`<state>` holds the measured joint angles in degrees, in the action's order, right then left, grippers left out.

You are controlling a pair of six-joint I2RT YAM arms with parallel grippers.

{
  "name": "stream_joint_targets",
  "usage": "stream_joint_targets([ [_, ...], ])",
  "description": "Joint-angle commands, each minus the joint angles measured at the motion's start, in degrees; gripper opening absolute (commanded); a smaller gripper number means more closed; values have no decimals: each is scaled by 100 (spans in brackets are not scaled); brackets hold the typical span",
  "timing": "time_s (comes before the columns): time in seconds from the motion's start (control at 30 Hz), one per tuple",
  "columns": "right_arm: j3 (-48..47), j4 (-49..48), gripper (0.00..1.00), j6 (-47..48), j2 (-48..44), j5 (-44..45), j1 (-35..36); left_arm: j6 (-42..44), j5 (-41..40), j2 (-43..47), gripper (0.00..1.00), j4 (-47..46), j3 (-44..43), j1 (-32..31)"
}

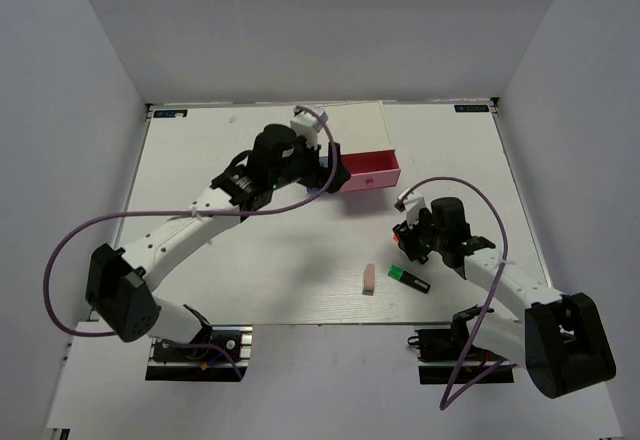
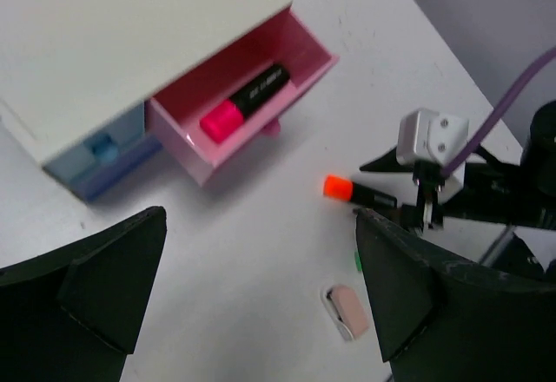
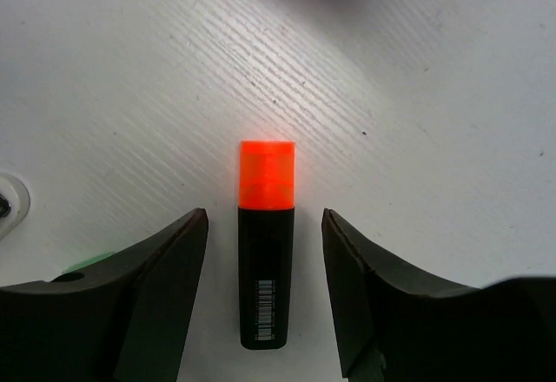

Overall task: Sort the stationery into containers
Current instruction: Pick up the pen from the center of the board.

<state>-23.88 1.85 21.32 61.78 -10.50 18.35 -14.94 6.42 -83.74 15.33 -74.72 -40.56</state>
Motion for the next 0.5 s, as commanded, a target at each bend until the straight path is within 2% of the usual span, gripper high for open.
stream_joint_targets([
  [0.0,-258,123,61,267,228,-92,-24,-1089,-184,463,100,-232,920,13],
  [0.1,-240,149,60,311,378,-110,-16,-1406,-184,806,100,-364,1424,13],
  [0.3,-170,193,50,443,528,-119,-16,-1678,-387,991,100,-364,1855,13],
  [0.47,-108,263,36,522,572,-171,-33,-2065,-387,992,100,-539,2188,13],
])
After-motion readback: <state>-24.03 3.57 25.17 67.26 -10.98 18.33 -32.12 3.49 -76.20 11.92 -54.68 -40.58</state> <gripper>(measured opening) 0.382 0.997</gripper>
